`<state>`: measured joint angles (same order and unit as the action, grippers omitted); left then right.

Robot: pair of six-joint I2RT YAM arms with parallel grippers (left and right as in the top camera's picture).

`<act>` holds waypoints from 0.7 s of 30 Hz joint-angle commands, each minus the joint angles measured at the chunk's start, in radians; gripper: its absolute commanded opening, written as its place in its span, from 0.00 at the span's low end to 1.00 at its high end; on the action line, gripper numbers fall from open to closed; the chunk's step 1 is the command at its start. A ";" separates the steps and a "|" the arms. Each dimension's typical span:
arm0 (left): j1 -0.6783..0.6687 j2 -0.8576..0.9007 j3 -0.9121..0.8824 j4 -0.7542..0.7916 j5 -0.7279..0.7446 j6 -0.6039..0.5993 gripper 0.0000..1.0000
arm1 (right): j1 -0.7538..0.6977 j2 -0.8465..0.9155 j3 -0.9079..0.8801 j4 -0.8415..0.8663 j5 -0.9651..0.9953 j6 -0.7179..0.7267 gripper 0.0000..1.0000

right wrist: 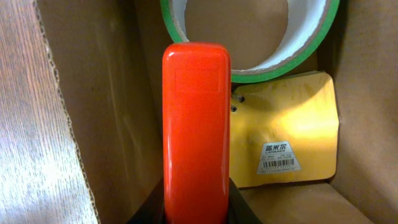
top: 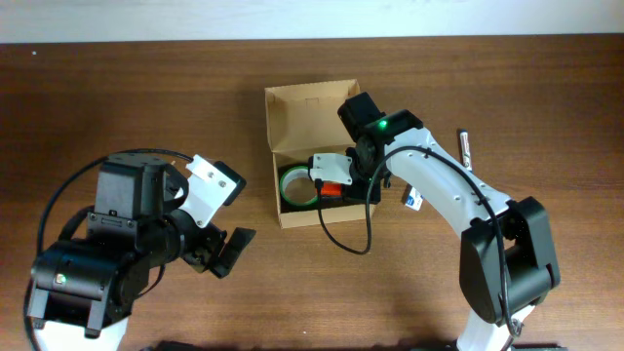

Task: Pack container
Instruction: 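Lower the red marker into the box beside the sticky notes and release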

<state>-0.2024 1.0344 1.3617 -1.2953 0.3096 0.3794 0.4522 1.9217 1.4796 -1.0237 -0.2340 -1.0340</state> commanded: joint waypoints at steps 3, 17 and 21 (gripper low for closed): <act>0.005 0.000 0.014 0.000 0.001 0.019 1.00 | -0.002 -0.002 -0.005 0.000 -0.014 -0.009 0.36; 0.005 0.000 0.014 0.000 0.001 0.019 1.00 | -0.002 -0.004 0.011 -0.010 -0.014 0.011 0.39; 0.005 0.000 0.014 0.000 0.001 0.019 1.00 | -0.002 -0.016 0.078 -0.038 -0.018 0.113 0.39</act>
<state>-0.2024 1.0344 1.3617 -1.2953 0.3096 0.3794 0.4522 1.9217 1.4937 -1.0512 -0.2348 -0.9958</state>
